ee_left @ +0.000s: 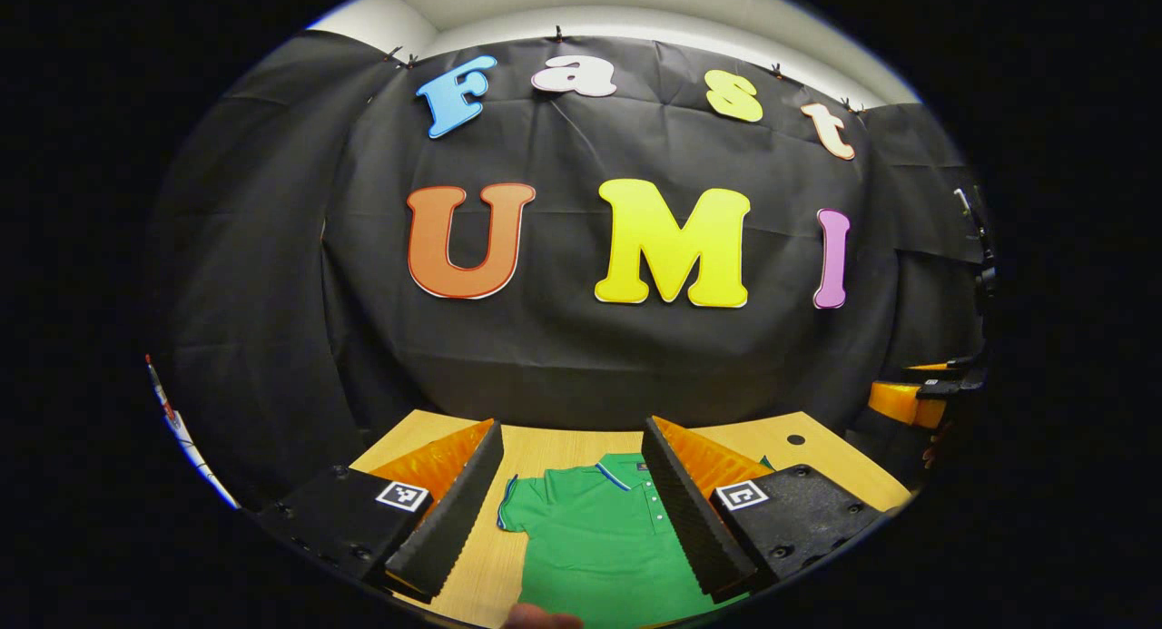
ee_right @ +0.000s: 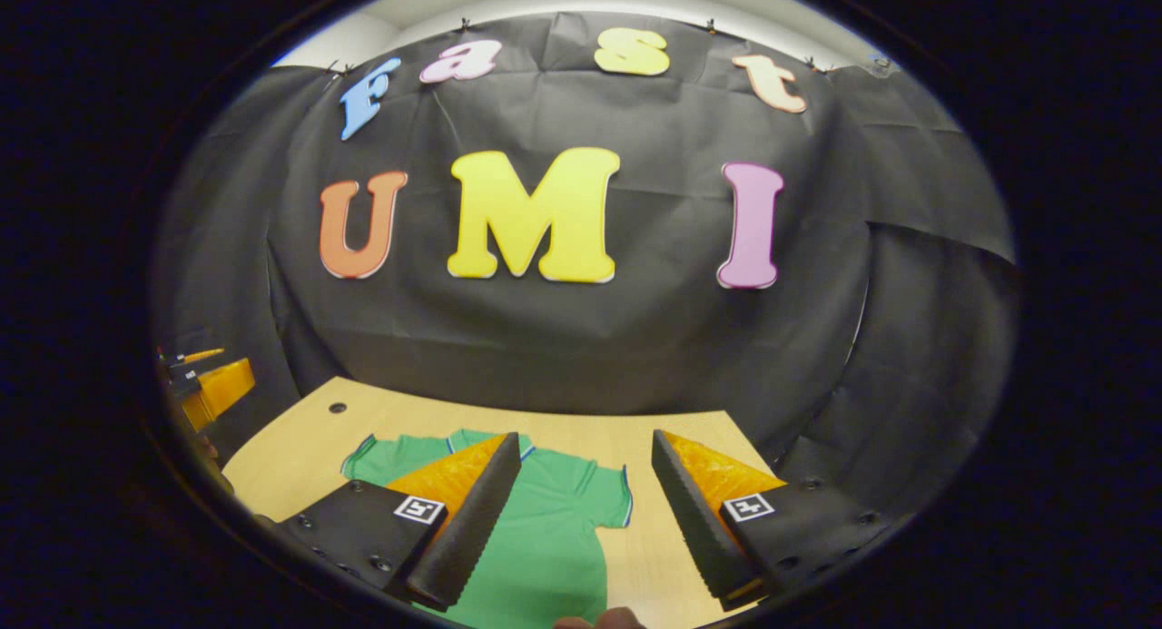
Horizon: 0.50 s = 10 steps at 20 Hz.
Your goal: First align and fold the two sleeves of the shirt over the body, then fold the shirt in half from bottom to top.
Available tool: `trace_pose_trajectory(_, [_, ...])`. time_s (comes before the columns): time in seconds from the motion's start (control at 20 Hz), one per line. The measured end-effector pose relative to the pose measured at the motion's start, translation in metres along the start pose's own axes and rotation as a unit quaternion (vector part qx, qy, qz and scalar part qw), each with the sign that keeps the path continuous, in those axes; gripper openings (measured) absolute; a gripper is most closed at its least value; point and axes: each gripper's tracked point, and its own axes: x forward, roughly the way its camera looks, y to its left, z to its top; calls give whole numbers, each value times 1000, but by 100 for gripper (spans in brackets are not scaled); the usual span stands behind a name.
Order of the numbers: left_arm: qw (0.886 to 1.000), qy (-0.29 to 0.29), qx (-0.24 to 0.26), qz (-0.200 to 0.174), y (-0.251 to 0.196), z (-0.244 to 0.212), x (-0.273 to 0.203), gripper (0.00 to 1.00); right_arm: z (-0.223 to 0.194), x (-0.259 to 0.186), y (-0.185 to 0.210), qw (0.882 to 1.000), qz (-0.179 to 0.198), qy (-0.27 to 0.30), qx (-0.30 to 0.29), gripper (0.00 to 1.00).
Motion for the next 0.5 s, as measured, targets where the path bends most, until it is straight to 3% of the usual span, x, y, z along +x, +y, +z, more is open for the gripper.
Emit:
trace_pose_trajectory(0.25, [999,36,0,5,1,-24,3,99,-33,45,-16,996,18,82,11,95])
trace_pose_trajectory(0.5, [998,67,-5,-18,-14,-47,2,99,-77,103,-42,982,28,179,46,95])
